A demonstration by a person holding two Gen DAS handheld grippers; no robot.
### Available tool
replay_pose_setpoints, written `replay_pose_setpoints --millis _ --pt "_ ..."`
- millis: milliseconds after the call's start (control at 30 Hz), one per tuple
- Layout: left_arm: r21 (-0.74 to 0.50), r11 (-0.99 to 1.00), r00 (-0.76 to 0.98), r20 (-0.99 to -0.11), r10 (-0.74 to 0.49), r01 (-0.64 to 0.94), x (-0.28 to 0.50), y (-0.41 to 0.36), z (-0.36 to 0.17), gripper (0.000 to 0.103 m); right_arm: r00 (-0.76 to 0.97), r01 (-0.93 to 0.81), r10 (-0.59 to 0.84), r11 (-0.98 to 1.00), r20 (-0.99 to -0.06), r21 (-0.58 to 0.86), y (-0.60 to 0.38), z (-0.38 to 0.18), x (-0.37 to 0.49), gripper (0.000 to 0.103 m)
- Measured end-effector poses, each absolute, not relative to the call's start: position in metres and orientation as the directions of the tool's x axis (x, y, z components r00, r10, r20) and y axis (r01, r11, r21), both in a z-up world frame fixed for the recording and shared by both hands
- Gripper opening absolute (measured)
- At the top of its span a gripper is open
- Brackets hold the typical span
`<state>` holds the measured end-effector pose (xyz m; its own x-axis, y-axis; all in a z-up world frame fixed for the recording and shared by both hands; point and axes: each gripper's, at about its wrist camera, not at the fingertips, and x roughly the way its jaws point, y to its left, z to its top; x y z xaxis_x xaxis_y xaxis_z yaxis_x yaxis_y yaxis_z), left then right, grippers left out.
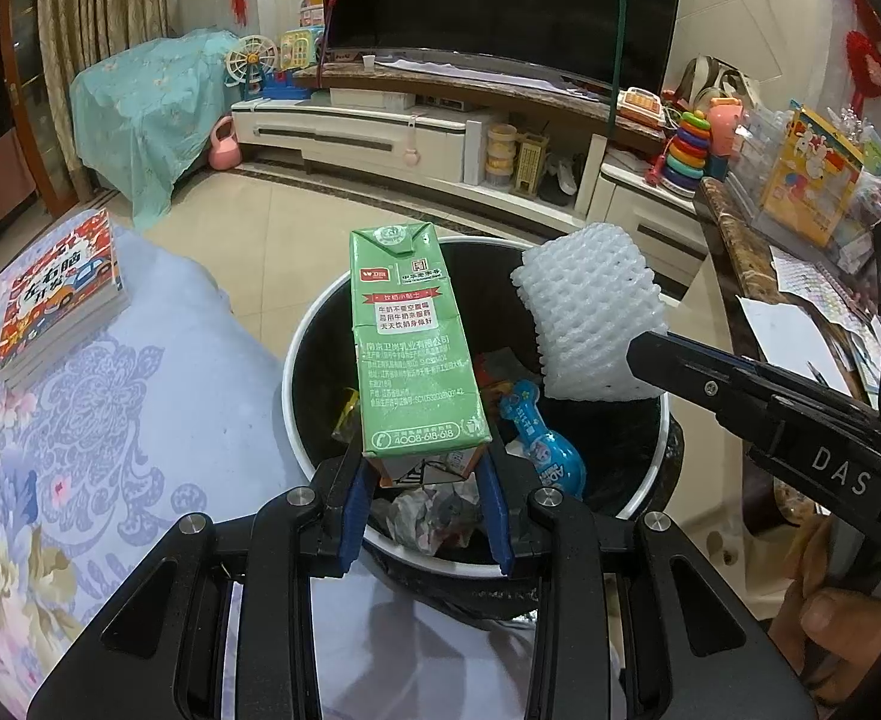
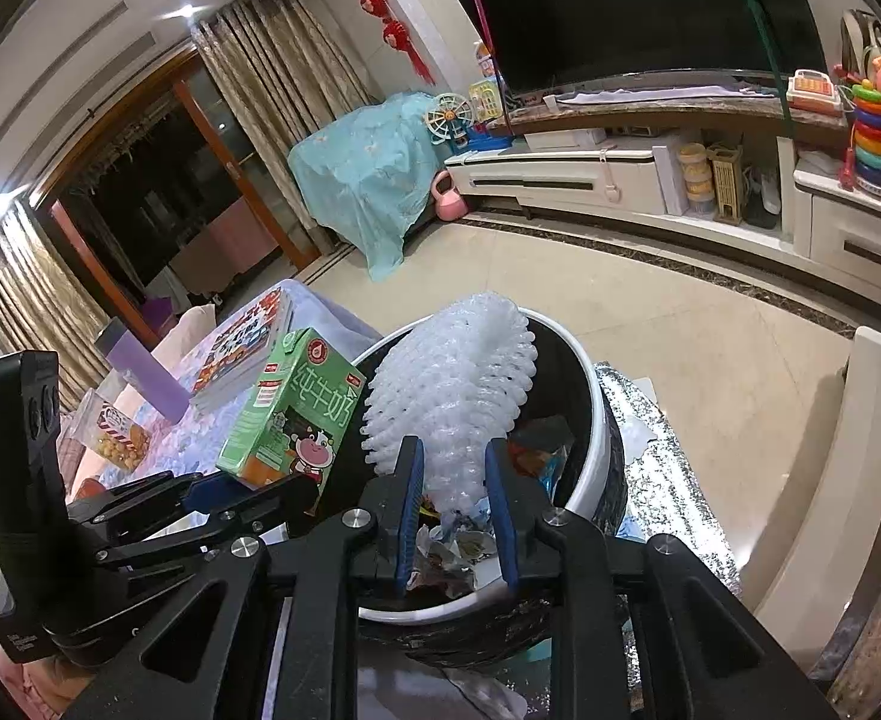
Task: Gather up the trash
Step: 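Carry the green carton and foam sleeve in both tools over the trash bin, then open the left tool dropping the carton while the right tool drops the foam sleeve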
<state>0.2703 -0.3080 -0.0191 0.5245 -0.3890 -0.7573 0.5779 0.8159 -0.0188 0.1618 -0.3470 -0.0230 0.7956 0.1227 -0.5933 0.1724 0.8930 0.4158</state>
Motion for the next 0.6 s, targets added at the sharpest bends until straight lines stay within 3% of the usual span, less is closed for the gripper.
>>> replay_pose_setpoints --millis 200,267,333,500,600 --pt "-0.025 0.817 0.52 -0.76 -0.389 0.575 0.272 -0.307 -0.019 0.032 0.796 0.171 0.132 0.887 -0.591 0.429 -0.35 -0.024 0.161 0.025" --pt "-0.023 0.822 0.526 -0.758 -0.386 0.569 0.272 -0.304 -0.018 0.037 0.796 0.169 0.141 0.882 -0.589 0.44 -0.352 -0.024 0.161 0.031" --pt "-0.023 0.825 0.536 -0.75 -0.388 0.564 0.27 -0.301 -0.016 0.044 0.799 0.173 0.138 0.88 -0.585 0.443 -0.354 -0.023 0.161 0.047" --pt "-0.027 0.836 0.564 -0.726 -0.394 0.549 0.261 -0.287 -0.008 0.049 0.81 0.178 0.132 0.873 -0.571 0.454 -0.355 -0.021 0.155 0.052" --pt "-0.034 0.847 0.586 -0.707 -0.395 0.53 0.252 -0.274 -0.003 0.053 0.818 0.178 0.13 0.87 -0.561 0.461 -0.353 -0.017 0.149 0.063"
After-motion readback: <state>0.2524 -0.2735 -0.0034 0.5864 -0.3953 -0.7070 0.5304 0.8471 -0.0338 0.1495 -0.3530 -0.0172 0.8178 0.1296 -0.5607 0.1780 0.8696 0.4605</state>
